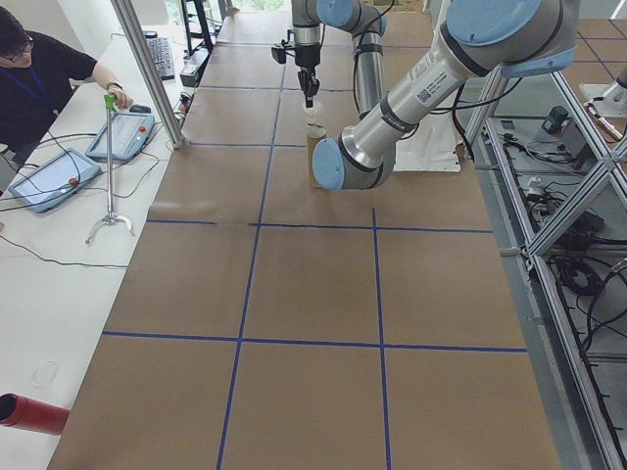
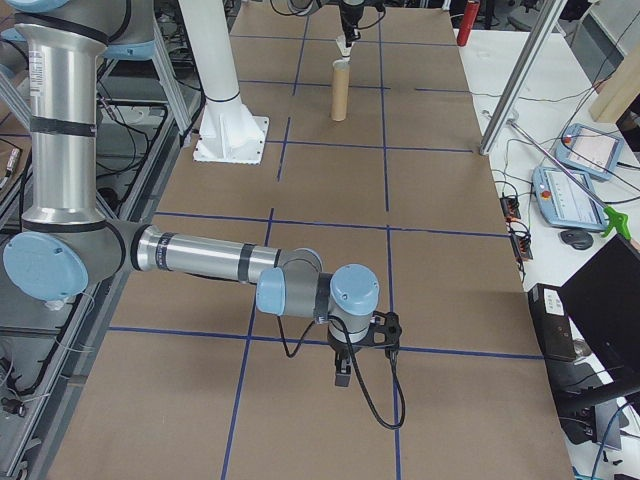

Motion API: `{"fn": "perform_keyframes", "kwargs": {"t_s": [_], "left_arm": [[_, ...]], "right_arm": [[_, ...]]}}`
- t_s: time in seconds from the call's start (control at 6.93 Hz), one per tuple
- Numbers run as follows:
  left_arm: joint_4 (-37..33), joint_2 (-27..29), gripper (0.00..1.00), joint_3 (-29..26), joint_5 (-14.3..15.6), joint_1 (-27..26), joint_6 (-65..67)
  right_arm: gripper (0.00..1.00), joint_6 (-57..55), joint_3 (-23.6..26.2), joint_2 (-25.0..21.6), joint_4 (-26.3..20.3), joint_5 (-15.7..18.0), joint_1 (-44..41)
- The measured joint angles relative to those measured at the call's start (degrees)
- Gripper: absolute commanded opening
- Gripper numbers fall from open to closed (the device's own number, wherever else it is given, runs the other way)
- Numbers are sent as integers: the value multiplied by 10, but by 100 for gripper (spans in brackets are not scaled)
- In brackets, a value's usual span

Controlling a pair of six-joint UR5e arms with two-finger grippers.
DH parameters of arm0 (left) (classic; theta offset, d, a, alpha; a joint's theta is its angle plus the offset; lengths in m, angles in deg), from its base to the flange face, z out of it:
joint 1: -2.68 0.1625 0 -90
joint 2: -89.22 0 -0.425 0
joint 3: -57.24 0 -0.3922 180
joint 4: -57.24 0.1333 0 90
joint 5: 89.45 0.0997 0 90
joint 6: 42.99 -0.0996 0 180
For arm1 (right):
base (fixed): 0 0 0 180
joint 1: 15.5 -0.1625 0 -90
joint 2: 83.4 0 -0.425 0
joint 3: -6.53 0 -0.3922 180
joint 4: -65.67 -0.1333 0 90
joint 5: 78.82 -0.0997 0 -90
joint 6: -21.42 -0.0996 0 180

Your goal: Collect badminton balls into bucket

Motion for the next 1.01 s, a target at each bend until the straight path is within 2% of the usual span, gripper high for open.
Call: {"fn": "perform_keyframes", "kwargs": {"t_s": [0.58,0.72,0.87,1.01], "left_arm": [[-2,-3,0,-31,9,20,0],[-4,-7,11,-40,15,28,0],[-5,-12,92,-44,21,34,-1],[-6,-15,100,-45,26,36,-2]], "right_arm": [[100,0,0,0,0,0,0],[100,0,0,0,0,0,0],[100,0,0,0,0,0,0],[100,0,0,0,0,0,0]]}}
